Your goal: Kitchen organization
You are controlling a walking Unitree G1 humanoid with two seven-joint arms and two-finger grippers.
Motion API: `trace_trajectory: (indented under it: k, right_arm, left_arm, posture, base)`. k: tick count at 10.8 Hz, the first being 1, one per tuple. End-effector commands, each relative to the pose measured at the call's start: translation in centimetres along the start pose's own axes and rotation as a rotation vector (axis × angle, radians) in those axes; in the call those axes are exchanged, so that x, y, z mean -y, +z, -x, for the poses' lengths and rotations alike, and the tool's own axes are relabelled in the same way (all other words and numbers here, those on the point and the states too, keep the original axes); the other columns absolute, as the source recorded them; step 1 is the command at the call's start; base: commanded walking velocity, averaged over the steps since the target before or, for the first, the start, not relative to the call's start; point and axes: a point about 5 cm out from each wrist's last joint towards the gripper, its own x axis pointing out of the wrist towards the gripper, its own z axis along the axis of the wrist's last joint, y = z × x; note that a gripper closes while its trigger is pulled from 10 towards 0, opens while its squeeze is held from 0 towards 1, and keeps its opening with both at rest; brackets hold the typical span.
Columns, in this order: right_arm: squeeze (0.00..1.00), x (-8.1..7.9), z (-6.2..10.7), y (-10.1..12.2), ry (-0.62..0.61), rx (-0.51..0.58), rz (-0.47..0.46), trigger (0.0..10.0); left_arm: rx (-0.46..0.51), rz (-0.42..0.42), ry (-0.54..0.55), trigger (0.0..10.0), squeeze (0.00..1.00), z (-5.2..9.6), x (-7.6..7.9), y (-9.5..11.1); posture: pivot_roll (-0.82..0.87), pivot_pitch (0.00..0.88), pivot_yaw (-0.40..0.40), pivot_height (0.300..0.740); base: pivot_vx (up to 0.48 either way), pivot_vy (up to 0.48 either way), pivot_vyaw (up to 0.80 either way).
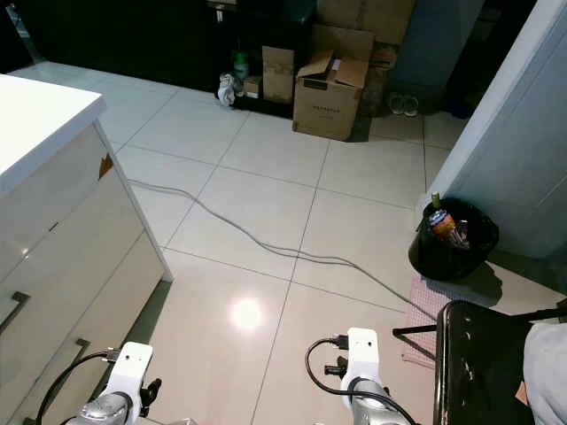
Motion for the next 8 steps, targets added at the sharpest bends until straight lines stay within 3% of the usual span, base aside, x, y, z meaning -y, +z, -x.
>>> trace_trajectory:
  k: [1,8]
  right_arm:
    - [0.0,1.2,0.15,-0.28,-0.046,-0.008,-0.111,10.0]
    - [0.0,1.26,0.14,-0.21,-0.042,-0.007,-0.103,10.0]
  left_arm:
    - [0.087,0.066,-0.101,10.0,0.0,-0.27,3.04,2.33]
    - [0.09,0.069,-0.103,10.0,0.0,-0.28,3.14,2.4]
  posture:
    - [-0.05,0.044,0.025,0.74]
    - [-0.04,0.049,0.02,0.74]
  base:
    - [0.0,0.0,0.0]
    - [0.0,0.0,0.0]
